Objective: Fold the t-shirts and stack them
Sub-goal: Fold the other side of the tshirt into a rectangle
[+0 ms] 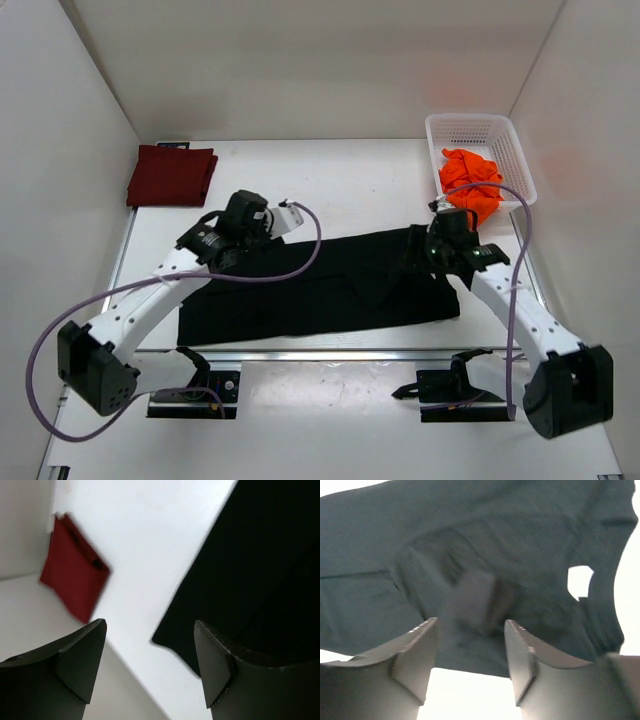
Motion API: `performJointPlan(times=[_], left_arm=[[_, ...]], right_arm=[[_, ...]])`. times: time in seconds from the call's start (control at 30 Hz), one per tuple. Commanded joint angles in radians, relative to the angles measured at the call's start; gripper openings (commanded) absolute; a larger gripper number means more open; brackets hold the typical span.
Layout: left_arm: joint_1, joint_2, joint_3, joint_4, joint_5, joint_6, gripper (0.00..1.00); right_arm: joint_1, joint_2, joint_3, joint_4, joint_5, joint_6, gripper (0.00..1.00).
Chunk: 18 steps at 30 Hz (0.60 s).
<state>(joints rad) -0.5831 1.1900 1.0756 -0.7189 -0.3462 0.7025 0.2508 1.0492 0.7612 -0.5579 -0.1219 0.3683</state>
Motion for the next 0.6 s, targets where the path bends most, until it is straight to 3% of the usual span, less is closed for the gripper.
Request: performJointPlan(times=[0.0, 0.13, 0.27, 0.37, 0.4, 0.47, 0.57], left_arm=[[-0.044, 0.081, 0.046, -0.086, 0.148, -0.158, 0.81], [-0.032, 0.172, 0.122, -0.097, 0.295, -0.294, 0.82], [-0.061, 0.214, 0.118, -0.067, 0.342, -0.357, 0.82], [-0.069, 0.240, 0.125, -0.077, 0.401, -0.383, 0.82], [-0.067, 0.249, 0.122, -0.077, 0.412, -0.383, 0.82], [-0.070, 0.270, 0.129, -0.065, 0.440, -0.408, 0.82], [-0.102, 0.299, 0.132, -0.042, 0.475, -0.445, 0.81]], right_arm=[[0.039, 0.084, 0.087, 0.095, -0.010, 0.035, 0.55], [0.067, 0.162, 0.096, 0.062, 0.043, 0.076, 0.66], [0.068, 0.225, 0.096, 0.064, 0.061, 0.081, 0.67], [0.064, 0.274, 0.101, 0.038, 0.064, 0.089, 0.62], [0.050, 0.287, 0.092, 0.044, 0.044, 0.072, 0.55], [0.030, 0.276, 0.061, 0.067, -0.004, 0.066, 0.29], [0.012, 0.207, 0.011, 0.101, -0.009, 0.100, 0.11]])
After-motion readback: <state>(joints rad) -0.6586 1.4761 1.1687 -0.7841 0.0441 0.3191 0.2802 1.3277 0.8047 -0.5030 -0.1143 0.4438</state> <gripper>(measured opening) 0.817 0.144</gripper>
